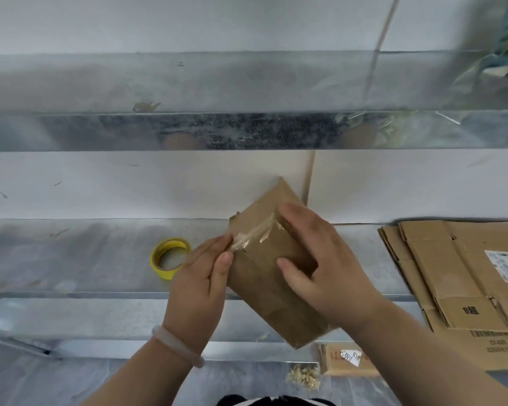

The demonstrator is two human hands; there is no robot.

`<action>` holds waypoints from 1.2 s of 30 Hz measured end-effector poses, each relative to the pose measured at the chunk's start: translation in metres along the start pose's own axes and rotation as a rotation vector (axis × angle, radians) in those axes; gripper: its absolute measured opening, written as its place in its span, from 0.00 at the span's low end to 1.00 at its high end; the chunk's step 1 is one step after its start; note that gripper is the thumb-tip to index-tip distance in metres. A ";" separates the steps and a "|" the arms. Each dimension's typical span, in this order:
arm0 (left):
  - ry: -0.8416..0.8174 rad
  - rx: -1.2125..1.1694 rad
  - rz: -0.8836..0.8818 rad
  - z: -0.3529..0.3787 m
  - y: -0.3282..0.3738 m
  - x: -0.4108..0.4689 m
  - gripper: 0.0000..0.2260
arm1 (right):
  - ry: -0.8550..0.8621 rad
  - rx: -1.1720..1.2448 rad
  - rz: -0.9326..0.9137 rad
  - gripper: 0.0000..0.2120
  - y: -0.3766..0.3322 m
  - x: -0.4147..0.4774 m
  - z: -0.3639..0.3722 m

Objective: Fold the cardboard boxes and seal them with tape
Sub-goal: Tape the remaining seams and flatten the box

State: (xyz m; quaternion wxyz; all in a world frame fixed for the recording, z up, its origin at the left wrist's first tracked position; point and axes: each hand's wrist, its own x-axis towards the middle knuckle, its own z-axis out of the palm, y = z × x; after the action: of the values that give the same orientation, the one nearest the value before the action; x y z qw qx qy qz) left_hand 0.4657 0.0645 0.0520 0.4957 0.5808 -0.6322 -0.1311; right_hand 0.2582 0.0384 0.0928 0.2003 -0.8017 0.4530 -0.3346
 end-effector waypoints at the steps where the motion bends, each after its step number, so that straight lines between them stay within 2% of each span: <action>1: 0.004 -0.005 -0.026 -0.001 -0.001 0.002 0.16 | 0.026 -0.072 0.021 0.29 0.002 0.000 0.003; 4: 0.016 -0.006 -0.072 -0.002 -0.002 0.006 0.17 | 0.125 -0.300 0.083 0.25 0.004 -0.001 0.009; 7: 0.039 -0.015 -0.126 -0.005 0.001 0.006 0.17 | 0.161 -0.353 -0.057 0.22 0.003 -0.007 -0.001; 10: 0.055 -0.026 -0.272 -0.012 0.003 0.007 0.15 | 0.333 -0.370 -0.199 0.22 0.006 -0.022 -0.010; 11: 0.053 -0.042 -0.338 -0.015 0.001 0.007 0.16 | 0.381 -0.364 -0.160 0.23 0.010 -0.025 -0.010; 13: 0.038 -0.112 -0.435 -0.019 -0.001 0.009 0.17 | 0.399 -0.223 0.051 0.23 0.014 -0.028 -0.006; 16: 0.029 -0.138 -0.398 -0.020 0.002 0.011 0.15 | 0.316 0.186 0.417 0.14 0.010 -0.015 -0.003; 18: -0.024 -0.128 -0.385 -0.022 0.004 0.015 0.15 | 0.296 0.287 0.500 0.12 0.010 0.002 -0.004; 21: -0.153 0.011 -0.320 -0.028 -0.007 0.029 0.20 | 0.209 0.309 0.537 0.16 0.014 0.030 -0.010; 25: -0.264 0.186 -0.208 -0.032 -0.012 0.054 0.19 | -0.059 0.617 0.638 0.28 0.022 0.053 -0.014; 26: -0.286 0.202 -0.198 -0.031 -0.012 0.058 0.18 | -0.102 0.620 0.637 0.31 0.024 0.056 -0.015; 29: -0.324 0.225 -0.204 -0.029 -0.014 0.066 0.17 | -0.142 0.536 0.651 0.34 0.028 0.065 -0.016; 31: -0.325 0.224 -0.210 -0.026 -0.021 0.071 0.20 | -0.149 0.453 0.638 0.33 0.029 0.069 -0.017; 34: -0.438 0.238 -0.112 -0.018 -0.027 0.072 0.26 | -0.126 0.102 0.538 0.33 0.028 0.067 -0.012; 36: -0.468 0.243 -0.075 -0.016 -0.028 0.073 0.26 | -0.085 -0.078 0.468 0.30 0.029 0.063 -0.003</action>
State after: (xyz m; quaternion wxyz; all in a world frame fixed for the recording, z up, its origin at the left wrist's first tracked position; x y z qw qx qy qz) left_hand 0.5076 0.0001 0.0731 0.2575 0.6129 -0.7189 -0.2032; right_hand 0.2615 -0.0305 0.0990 0.2599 -0.6952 0.6304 -0.2272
